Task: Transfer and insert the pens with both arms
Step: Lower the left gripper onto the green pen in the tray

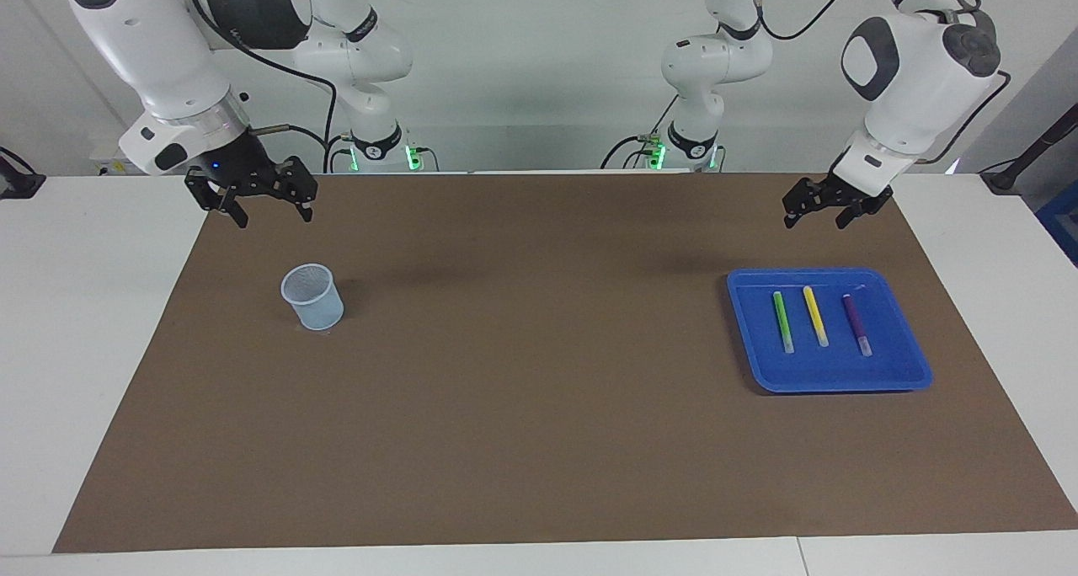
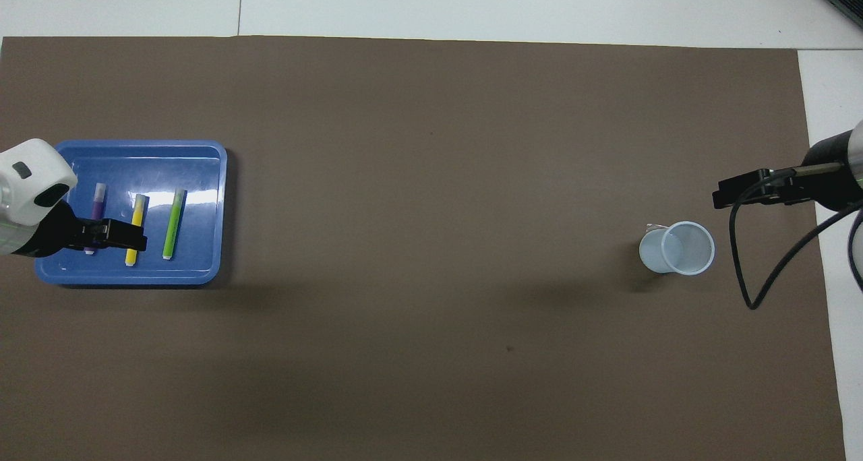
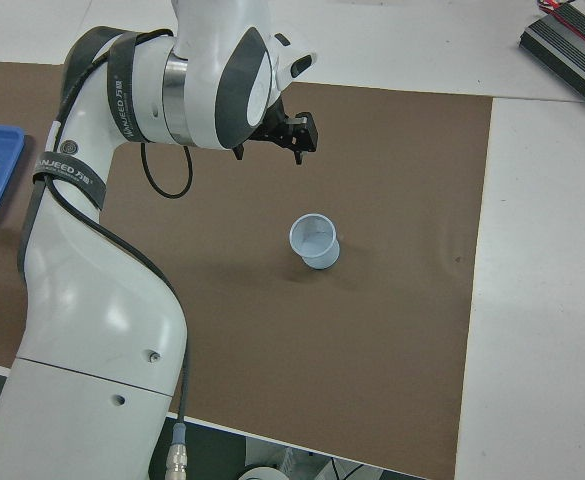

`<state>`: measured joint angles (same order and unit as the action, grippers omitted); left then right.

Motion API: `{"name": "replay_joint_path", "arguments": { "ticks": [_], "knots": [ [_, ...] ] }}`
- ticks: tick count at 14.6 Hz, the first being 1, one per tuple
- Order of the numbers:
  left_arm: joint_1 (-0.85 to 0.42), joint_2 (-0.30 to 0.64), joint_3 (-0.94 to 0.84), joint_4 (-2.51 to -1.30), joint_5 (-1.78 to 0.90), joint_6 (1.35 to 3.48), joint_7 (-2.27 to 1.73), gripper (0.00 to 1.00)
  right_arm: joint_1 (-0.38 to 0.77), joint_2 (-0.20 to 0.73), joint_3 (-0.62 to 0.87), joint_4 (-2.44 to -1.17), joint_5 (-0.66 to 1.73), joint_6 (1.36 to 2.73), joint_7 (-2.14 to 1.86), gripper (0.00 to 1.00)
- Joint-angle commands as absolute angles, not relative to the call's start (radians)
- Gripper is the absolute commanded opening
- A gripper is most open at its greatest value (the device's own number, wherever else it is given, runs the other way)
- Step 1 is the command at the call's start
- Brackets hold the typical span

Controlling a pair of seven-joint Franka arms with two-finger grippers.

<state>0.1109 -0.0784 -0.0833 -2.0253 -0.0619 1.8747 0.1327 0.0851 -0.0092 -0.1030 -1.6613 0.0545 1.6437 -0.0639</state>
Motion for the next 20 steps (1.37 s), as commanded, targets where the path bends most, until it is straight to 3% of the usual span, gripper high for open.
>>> {"name": "replay_joint_path", "arguments": {
  "ticks": [1, 4, 15, 17, 20],
  "knots": [
    [0.112, 0.001, -0.08, -2.043, -0.074, 1.983, 0.184, 1.0, 0.086, -0.021, -0.109, -1.675, 0.072, 1.638, -0.052, 1.0],
    [0.113, 0.046, -0.08, -2.106, -0.074, 2.121, 0.219, 1.0, 0.086, -0.021, -0.109, -1.675, 0.071, 1.64, -0.052, 1.0],
    [0.114, 0.271, -0.081, -2.1, -0.074, 2.365, 0.25, 0.99, 0.086, -0.021, -0.109, -1.675, 0.071, 1.638, -0.052, 1.0],
    [0.115, 0.275, -0.081, -2.097, -0.074, 2.367, 0.258, 0.9, 0.086, -0.021, -0.109, -1.675, 0.071, 1.638, -0.052, 1.0],
    [0.114, 0.279, -0.081, -2.089, -0.074, 2.368, 0.258, 0.53, 0.086, -0.021, -0.109, -1.675, 0.071, 1.638, -0.052, 1.0]
  ]
}}
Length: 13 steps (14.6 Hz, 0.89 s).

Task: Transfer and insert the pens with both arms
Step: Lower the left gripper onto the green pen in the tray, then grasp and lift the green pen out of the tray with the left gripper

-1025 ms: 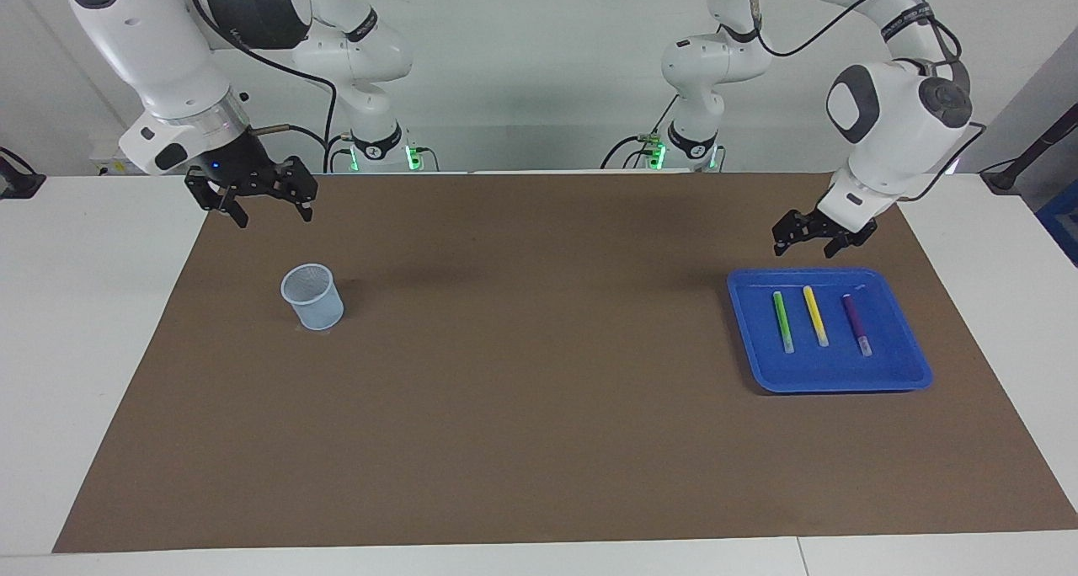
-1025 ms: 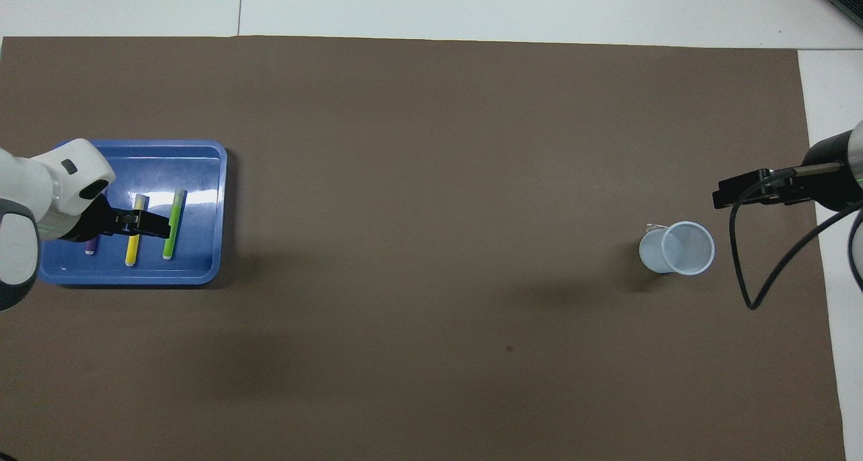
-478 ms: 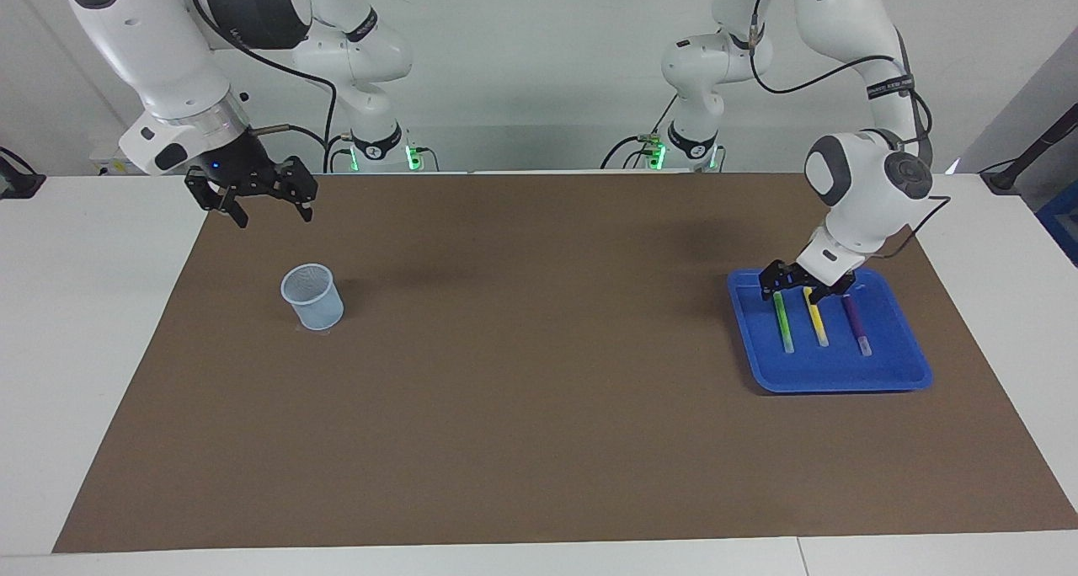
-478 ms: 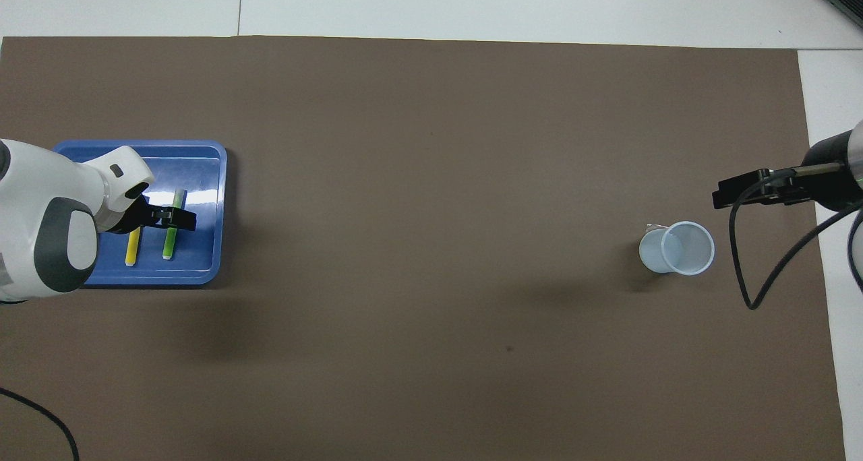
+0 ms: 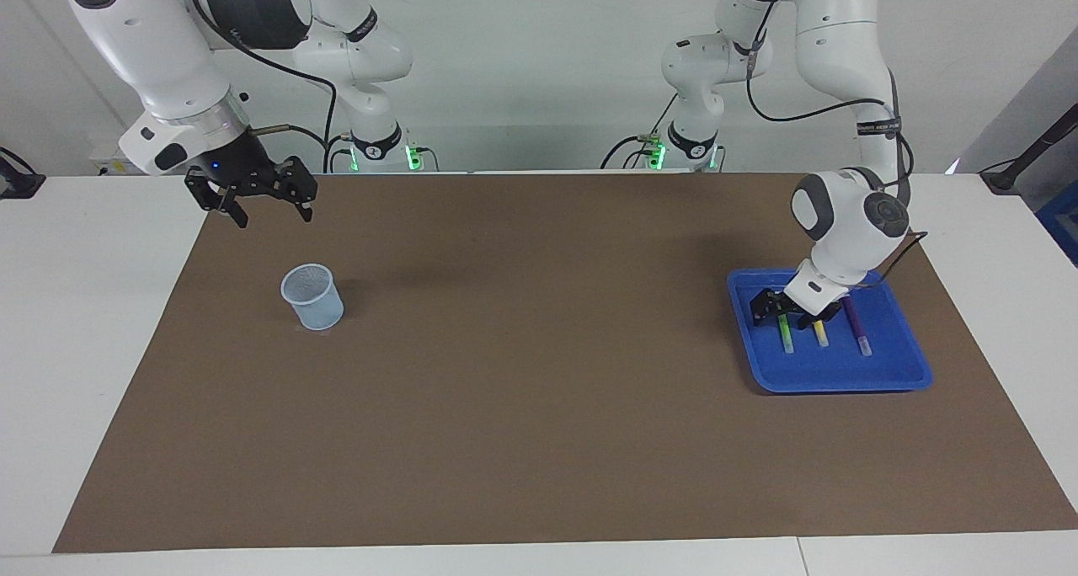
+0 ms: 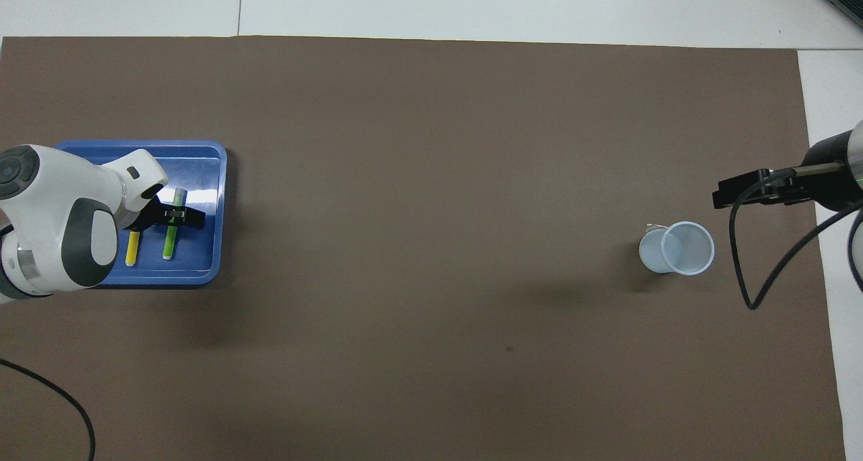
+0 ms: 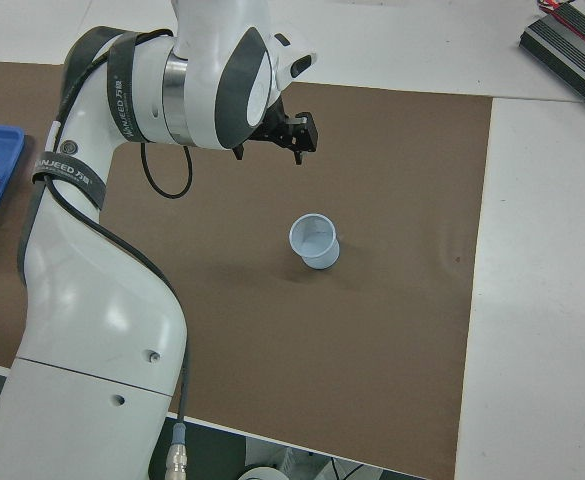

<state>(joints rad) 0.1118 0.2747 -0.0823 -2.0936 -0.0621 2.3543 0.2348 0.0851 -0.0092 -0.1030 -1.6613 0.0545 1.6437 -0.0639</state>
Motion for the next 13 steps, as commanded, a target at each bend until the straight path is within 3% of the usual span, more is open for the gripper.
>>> {"name": "replay_joint_path", "arguments": {
  "ticks": [1, 2, 4, 7, 13],
  "knots": [
    [0.114, 0.281, -0.081, -2.083, -0.074, 2.368, 0.258, 0.43, 0.086, -0.021, -0.109, -1.675, 0.071, 1.64, -0.052, 1.0],
    [0.112, 0.282, -0.081, -2.074, -0.074, 2.368, 0.258, 0.35, 0.086, -0.021, -0.109, -1.675, 0.071, 1.638, -0.052, 1.0],
    [0.109, 0.287, -0.081, -2.056, -0.074, 2.365, 0.256, 0.29, 0.086, -0.021, -0.109, -1.675, 0.071, 1.64, -0.052, 1.0],
    [0.106, 0.295, -0.08, -2.045, -0.074, 2.368, 0.253, 0.0, 0.086, -0.021, -0.109, -1.675, 0.071, 1.638, -0.052, 1.0],
    [0.104, 0.291, -0.08, -2.023, -0.075, 2.349, 0.19, 0.0, 0.086, -0.021, -0.109, -1.675, 0.071, 1.64, -0.052, 1.0]
  ]
}}
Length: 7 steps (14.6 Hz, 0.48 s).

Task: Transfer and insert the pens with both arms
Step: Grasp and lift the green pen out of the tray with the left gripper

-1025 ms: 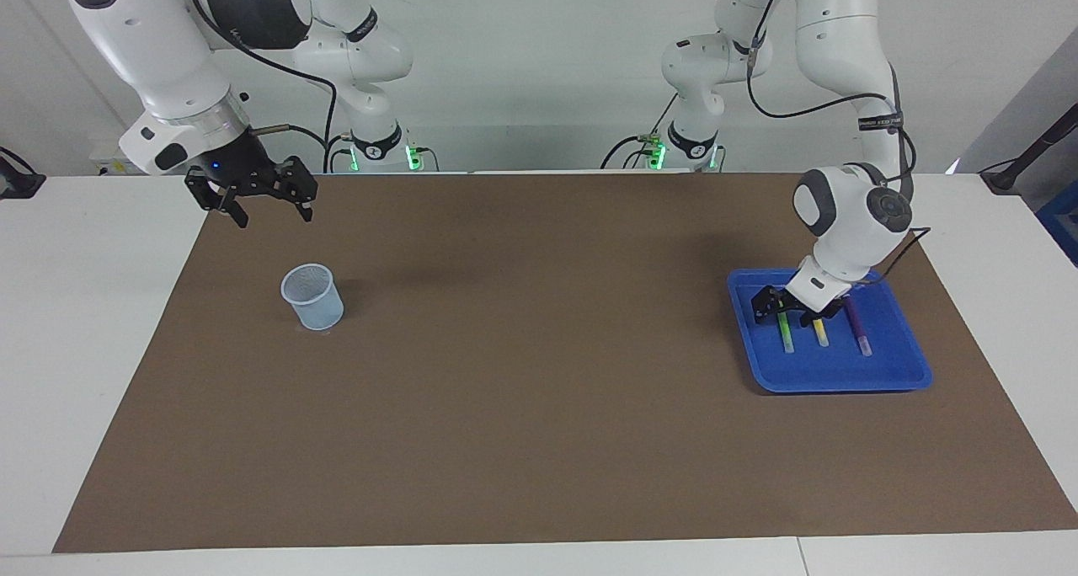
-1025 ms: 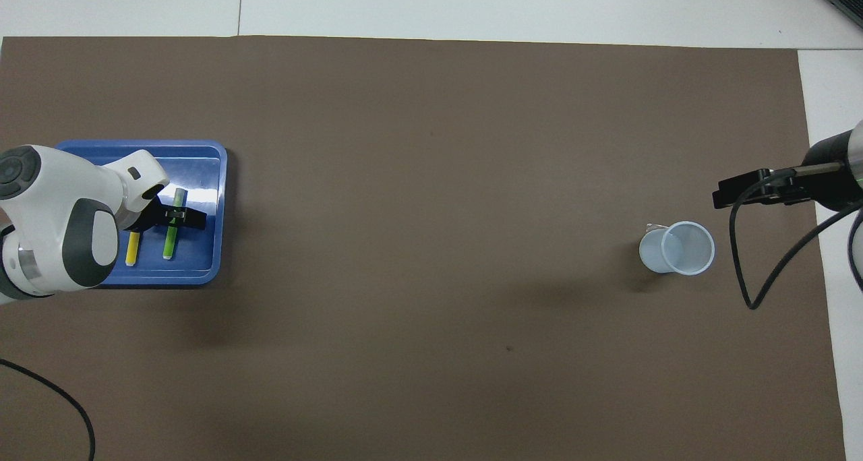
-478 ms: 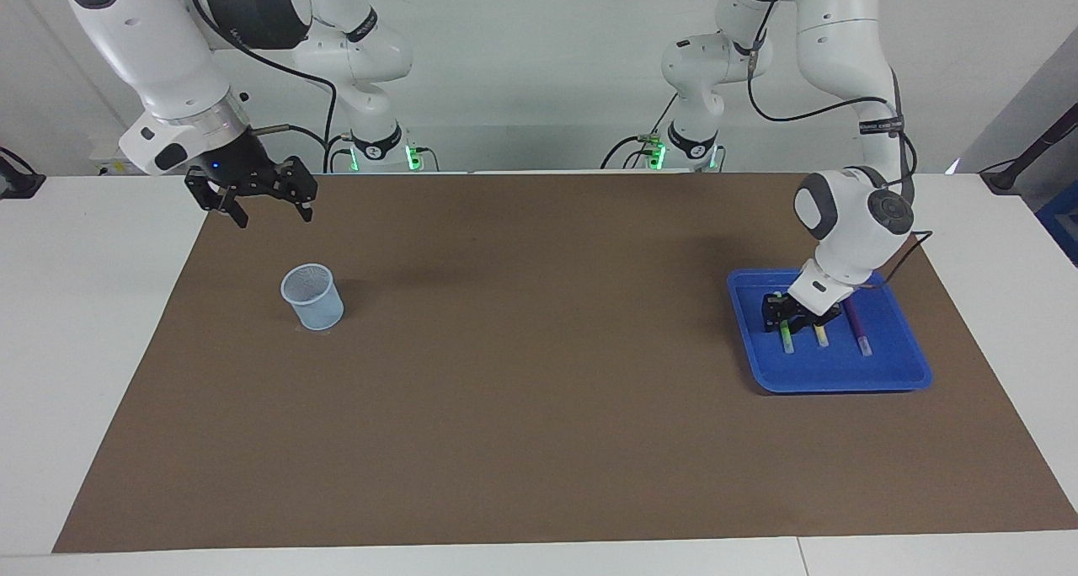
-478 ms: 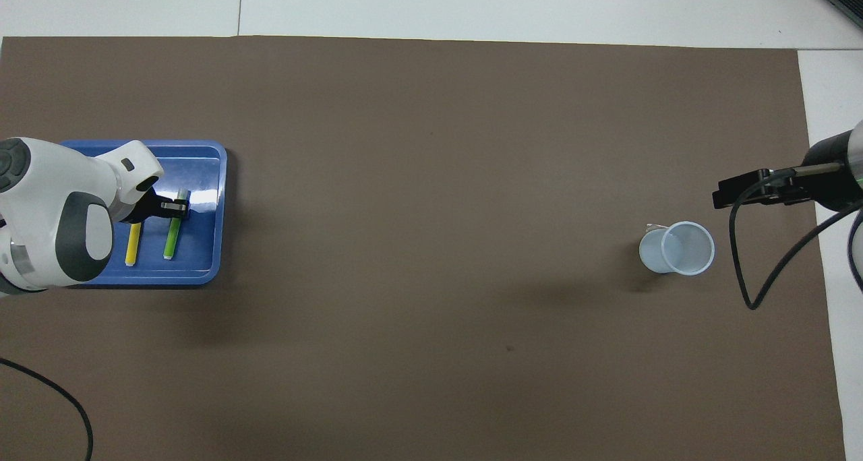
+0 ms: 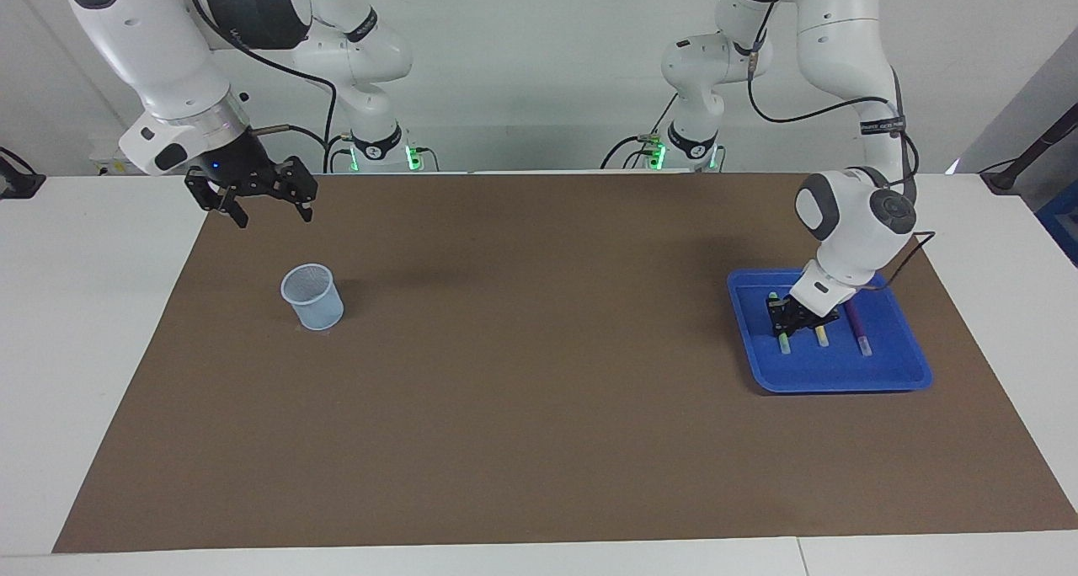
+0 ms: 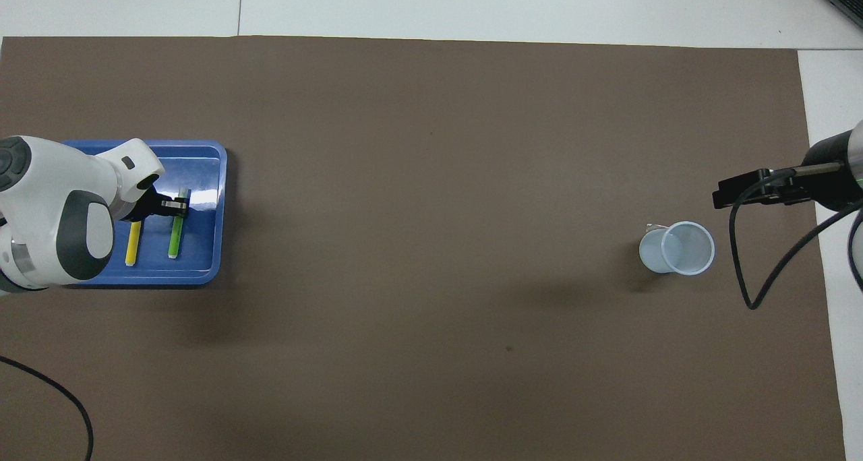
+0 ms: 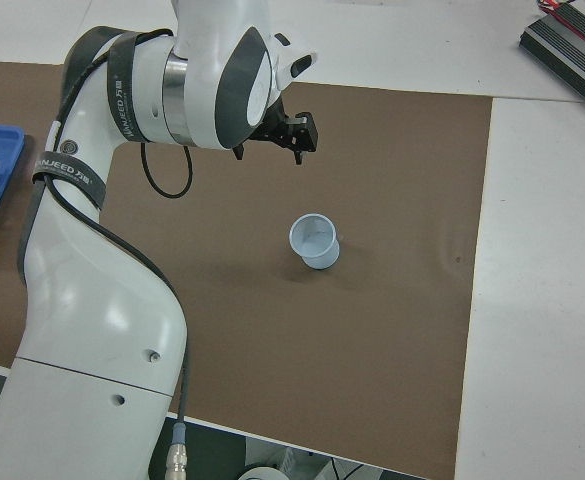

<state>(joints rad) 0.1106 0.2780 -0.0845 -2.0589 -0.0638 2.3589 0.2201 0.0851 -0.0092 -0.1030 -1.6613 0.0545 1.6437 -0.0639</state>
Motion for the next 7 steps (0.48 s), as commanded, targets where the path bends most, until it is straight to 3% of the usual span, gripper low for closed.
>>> {"name": "replay_joint_path", "arguments": {
  "ticks": [1, 7],
  "knots": [
    [0.103, 0.288, -0.08, -2.005, -0.075, 2.321, 0.181, 0.0, 0.086, -0.021, -0.109, -1.675, 0.071, 1.638, -0.052, 1.0],
    [0.103, 0.264, -0.089, -1.816, -0.077, 1.995, 0.075, 0.0, 0.086, -0.021, -0.109, -1.675, 0.071, 1.64, -0.052, 1.0]
  ]
}}
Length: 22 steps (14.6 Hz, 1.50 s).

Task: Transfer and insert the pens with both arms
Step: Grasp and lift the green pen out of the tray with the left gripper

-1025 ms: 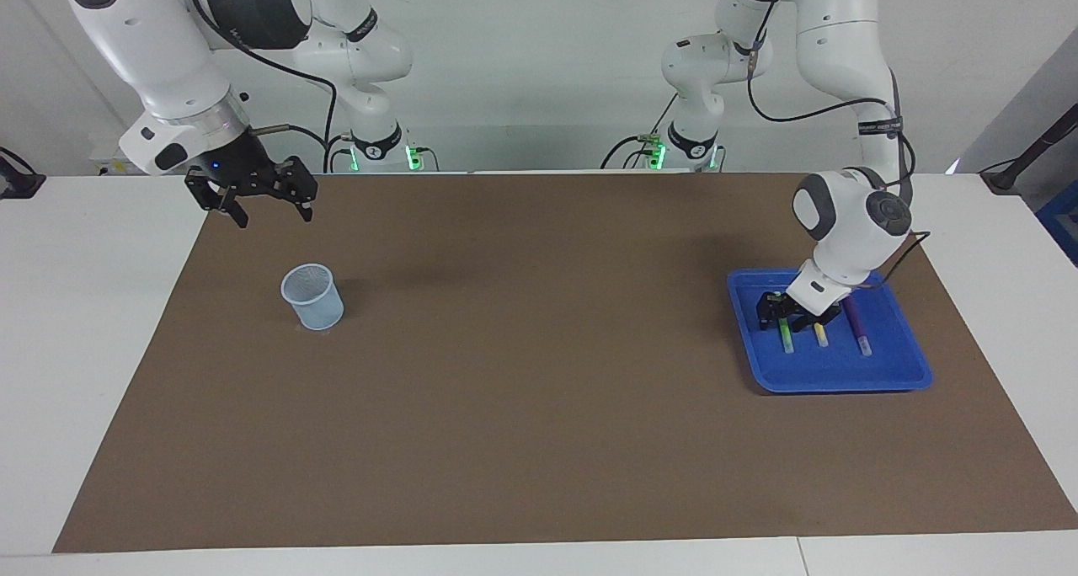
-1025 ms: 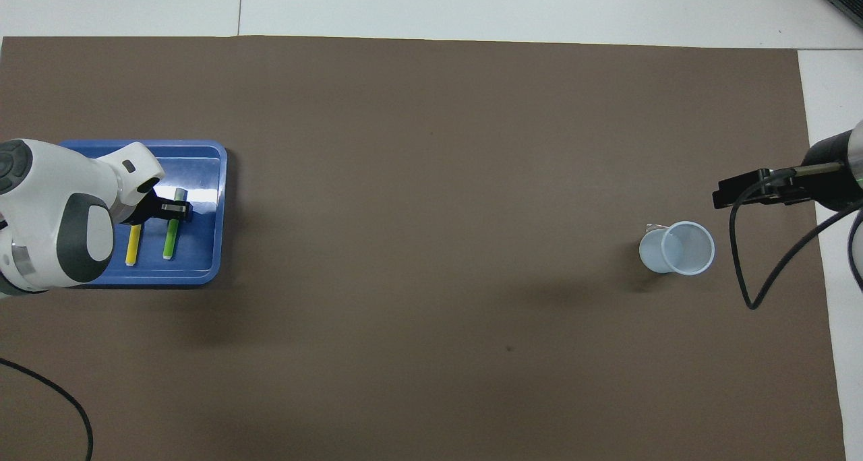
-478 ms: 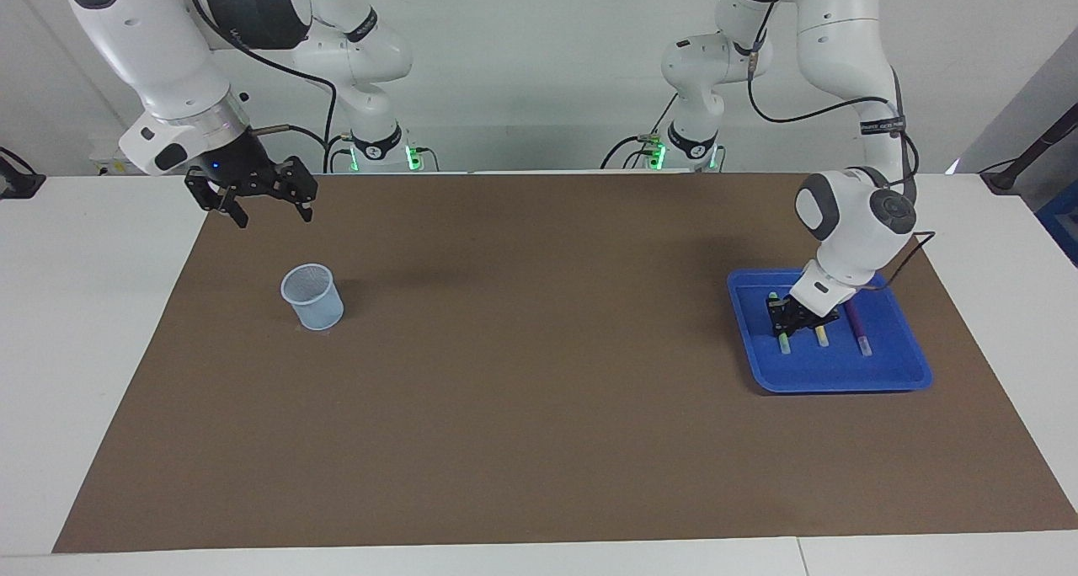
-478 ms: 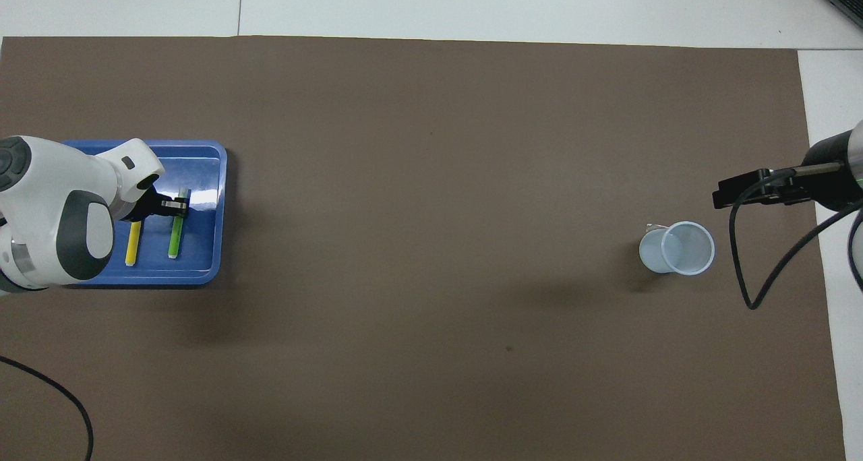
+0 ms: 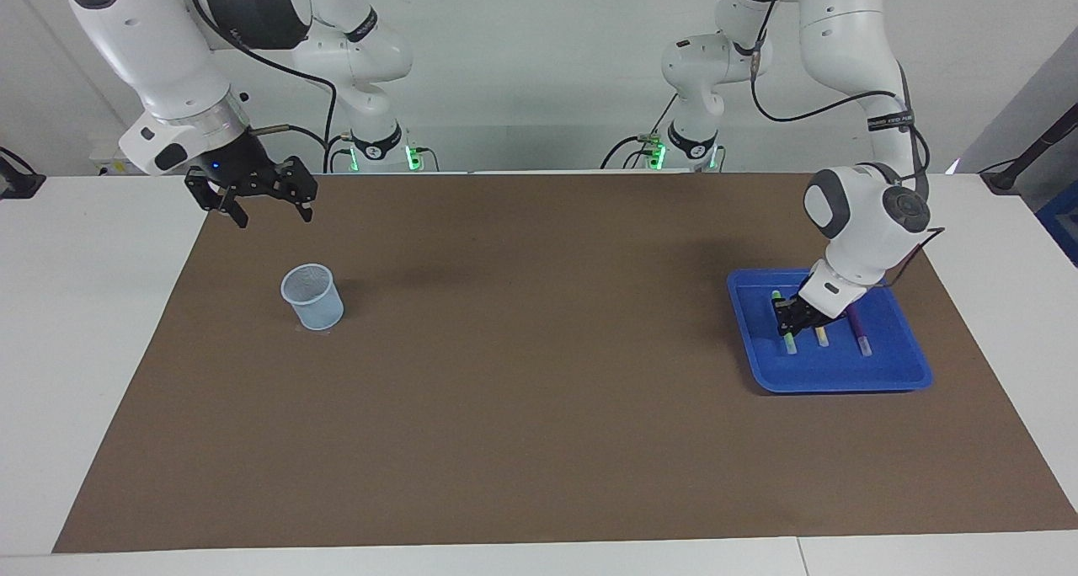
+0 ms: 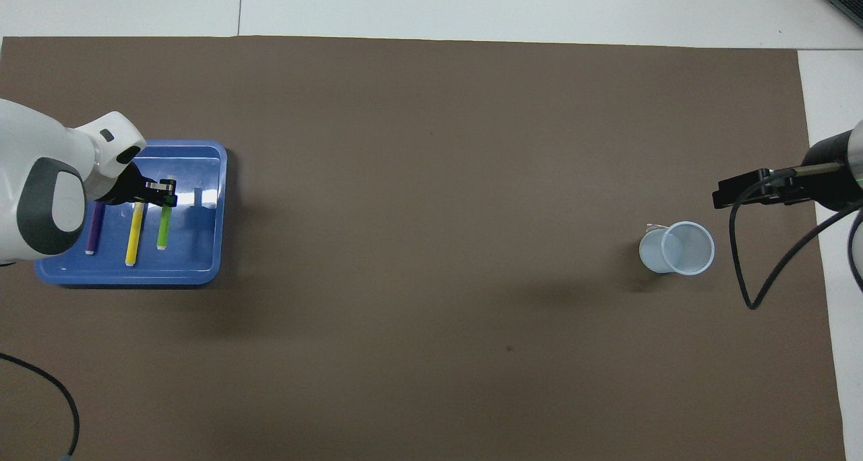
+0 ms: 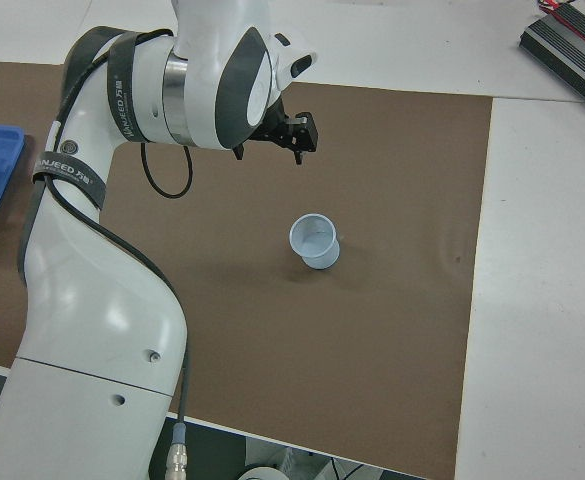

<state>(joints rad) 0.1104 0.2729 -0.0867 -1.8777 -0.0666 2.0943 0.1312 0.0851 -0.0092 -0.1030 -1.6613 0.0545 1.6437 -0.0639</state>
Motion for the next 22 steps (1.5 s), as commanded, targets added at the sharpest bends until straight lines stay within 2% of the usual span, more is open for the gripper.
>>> {"name": "replay_joint_path", "arguments": {
  "ticks": [1, 4, 7, 15, 22],
  "knots": [
    [0.101, 0.255, -0.094, -1.79, -0.077, 1.947, 0.031, 0.0, 0.086, -0.021, -0.109, -1.675, 0.071, 1.638, -0.052, 1.0],
    [0.101, 0.229, -0.121, -1.726, -0.081, 1.82, -0.124, 0.0, 0.086, -0.021, -0.109, -1.675, 0.071, 1.64, -0.052, 1.0],
    [0.101, 0.172, -0.124, -1.697, -0.207, 1.741, -0.301, 0.0, 0.086, -0.021, -0.109, -1.675, 0.071, 1.64, -0.052, 1.0],
    [0.101, 0.109, -0.17, -1.698, -0.415, 1.721, -0.92, 0.0, 0.086, -0.021, -0.109, -1.675, 0.071, 1.638, -0.052, 1.0],
    [0.101, 0.083, -0.21, -1.704, -0.529, 1.703, -1.264, 0.0, 0.097, -0.037, -0.088, -1.706, 0.081, 1.64, -0.061, 1.0]
  ]
}}
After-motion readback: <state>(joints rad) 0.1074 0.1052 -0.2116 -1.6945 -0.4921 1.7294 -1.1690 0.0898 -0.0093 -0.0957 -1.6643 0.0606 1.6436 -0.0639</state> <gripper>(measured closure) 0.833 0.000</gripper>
